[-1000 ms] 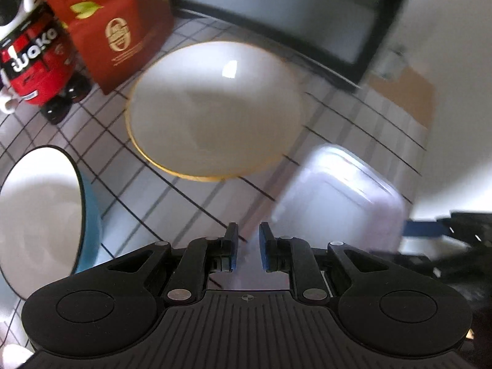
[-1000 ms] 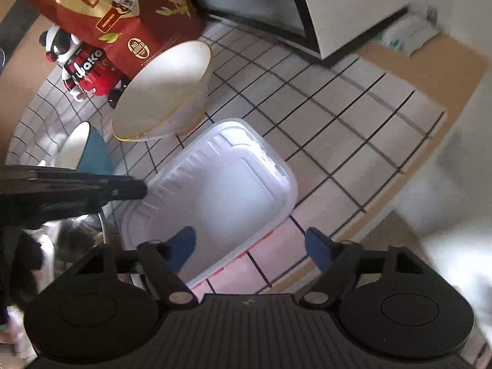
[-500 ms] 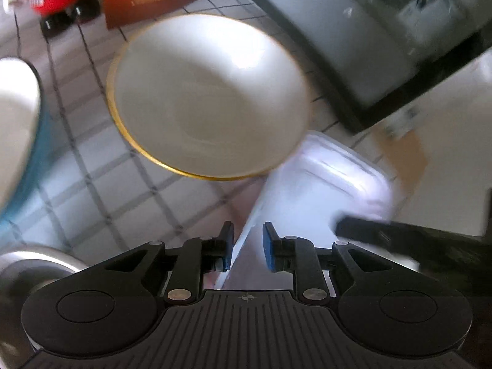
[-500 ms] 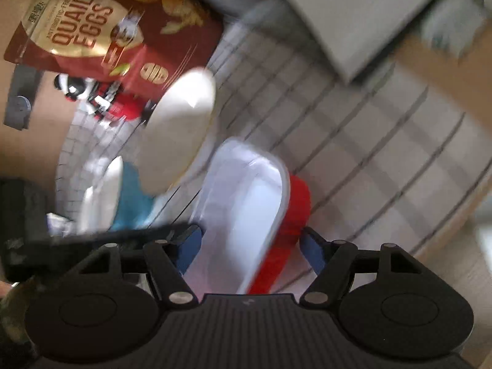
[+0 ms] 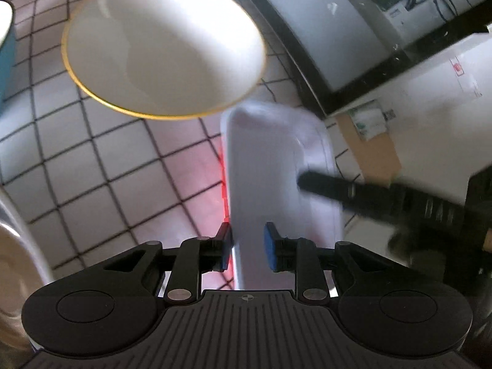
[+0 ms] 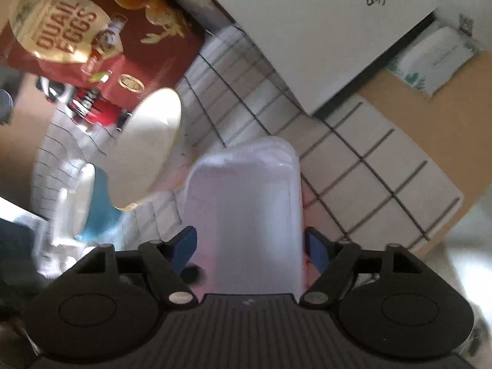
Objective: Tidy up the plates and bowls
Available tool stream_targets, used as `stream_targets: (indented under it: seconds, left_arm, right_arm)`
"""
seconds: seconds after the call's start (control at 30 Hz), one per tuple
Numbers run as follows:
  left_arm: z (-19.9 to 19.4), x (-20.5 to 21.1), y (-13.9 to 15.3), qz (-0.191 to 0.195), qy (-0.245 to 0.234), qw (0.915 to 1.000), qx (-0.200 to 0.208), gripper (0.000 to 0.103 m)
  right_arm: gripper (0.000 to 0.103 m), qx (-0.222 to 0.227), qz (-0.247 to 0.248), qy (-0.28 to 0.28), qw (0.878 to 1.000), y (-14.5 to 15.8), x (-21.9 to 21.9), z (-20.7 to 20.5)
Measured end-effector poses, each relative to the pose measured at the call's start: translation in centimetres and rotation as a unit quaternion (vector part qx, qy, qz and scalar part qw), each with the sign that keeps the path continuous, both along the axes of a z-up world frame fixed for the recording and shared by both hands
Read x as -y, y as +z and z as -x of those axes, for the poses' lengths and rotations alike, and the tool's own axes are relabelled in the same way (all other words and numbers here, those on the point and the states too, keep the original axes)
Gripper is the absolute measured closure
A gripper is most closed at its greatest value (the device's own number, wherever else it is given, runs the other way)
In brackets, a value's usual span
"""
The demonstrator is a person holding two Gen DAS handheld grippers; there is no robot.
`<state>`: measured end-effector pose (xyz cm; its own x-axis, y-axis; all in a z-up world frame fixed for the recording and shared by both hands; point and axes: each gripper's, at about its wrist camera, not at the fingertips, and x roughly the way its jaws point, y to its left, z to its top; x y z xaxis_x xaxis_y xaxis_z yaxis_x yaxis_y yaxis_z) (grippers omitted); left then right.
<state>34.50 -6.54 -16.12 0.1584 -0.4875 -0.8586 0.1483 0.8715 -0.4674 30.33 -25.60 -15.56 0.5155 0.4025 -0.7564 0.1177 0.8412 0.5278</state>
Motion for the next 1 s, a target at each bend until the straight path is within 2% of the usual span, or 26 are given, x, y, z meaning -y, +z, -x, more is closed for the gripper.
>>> stream_targets:
  seconds: [0.13, 0.23, 0.3, 0.43, 0.5, 0.6, 0.67, 0.73, 0.87, 1.0]
  left_arm:
    - [0.1, 0.7, -0.4, 0.013, 0.010, 0.9999, 0.000, 0.078]
    - [1.0, 0.1, 0.9, 0.018, 0.003, 0.9998, 0.012, 0.078]
    - [2.1, -0.7, 2.1, 0.027, 0.001, 0.9994, 0.023, 0.078]
    - [4.7, -4.6, 5.9, 0.058, 0.023, 0.9962, 0.061, 0.078]
    - [6.1, -7.4, 7.7, 0.050, 0.056, 0.9930, 0.091, 0.078]
    - [7.9, -11.9, 9.4, -0.003, 0.139, 0.9816, 0.131, 0.078]
    - [9.7, -15.4, 10.0, -0.068, 0.202, 0.9642, 0.158, 0.078]
    - [11.2, -18.7, 10.0, -0.105, 0.252, 0.9499, 0.152, 0.078]
    - [13.1, -23.2, 8.0, -0.102, 0.329, 0.9329, 0.103, 0.078]
    - [13.8, -24.0, 5.9, -0.078, 0.358, 0.9263, 0.090, 0.078]
  right_arm:
    - [0.024, 0.004, 0.038, 0.003, 0.999, 1.1, 0.0, -1.8]
    - [0.024, 0.025, 0.112, 0.007, 0.993, 2.1, -0.9, -1.5]
    - [0.023, 0.046, 0.144, 0.015, 0.988, 3.1, -1.6, -0.2]
    - [0.020, 0.077, 0.121, 0.051, 0.988, 4.6, -3.9, 1.9]
    - [0.019, 0.087, 0.080, 0.080, 0.990, 4.9, -6.2, 2.4]
    - [0.016, 0.072, 0.003, 0.143, 0.987, 4.1, -10.6, 2.0]
    - [0.015, 0.056, -0.010, 0.177, 0.983, 3.0, -14.2, 1.4]
    - [0.015, 0.042, -0.003, 0.214, 0.976, 1.9, -17.5, 1.0]
    - [0.012, 0.028, 0.019, 0.256, 0.966, 0.1, -21.8, 0.6]
    - [0.011, 0.013, 0.055, 0.274, 0.960, -0.7, -23.0, 0.8]
